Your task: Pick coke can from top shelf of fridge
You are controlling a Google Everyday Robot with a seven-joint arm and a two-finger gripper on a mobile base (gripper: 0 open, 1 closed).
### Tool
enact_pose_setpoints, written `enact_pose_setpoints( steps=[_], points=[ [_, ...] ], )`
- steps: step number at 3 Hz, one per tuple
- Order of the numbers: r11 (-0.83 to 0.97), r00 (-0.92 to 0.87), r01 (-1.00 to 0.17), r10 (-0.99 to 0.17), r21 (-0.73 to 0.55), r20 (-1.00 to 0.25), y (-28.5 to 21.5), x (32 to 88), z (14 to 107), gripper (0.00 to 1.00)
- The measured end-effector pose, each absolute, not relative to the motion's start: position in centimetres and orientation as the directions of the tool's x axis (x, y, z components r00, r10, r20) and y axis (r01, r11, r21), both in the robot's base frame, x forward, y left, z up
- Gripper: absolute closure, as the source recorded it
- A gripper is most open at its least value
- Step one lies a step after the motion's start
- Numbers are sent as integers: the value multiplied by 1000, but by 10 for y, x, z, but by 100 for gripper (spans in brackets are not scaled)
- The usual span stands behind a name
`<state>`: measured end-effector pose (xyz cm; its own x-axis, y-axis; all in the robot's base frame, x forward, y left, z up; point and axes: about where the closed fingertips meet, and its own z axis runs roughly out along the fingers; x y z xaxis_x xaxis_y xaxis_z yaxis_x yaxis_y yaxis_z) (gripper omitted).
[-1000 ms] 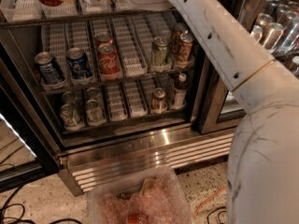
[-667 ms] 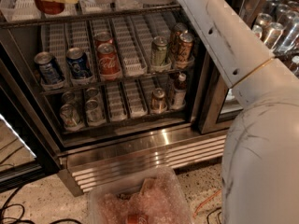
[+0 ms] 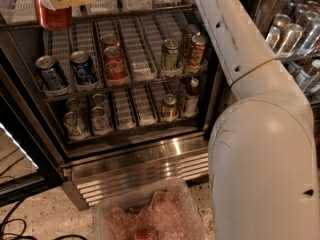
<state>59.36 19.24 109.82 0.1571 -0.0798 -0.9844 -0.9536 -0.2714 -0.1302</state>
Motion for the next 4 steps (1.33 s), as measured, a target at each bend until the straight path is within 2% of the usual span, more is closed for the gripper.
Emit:
enact_pose_setpoints(
  steps=[1,4],
  points=[
    [-320,135,-942,-99,-96,-986,179,590,1090,100],
    [-227,45,-974,-271,18,-962,164,597,1053,100]
  ],
)
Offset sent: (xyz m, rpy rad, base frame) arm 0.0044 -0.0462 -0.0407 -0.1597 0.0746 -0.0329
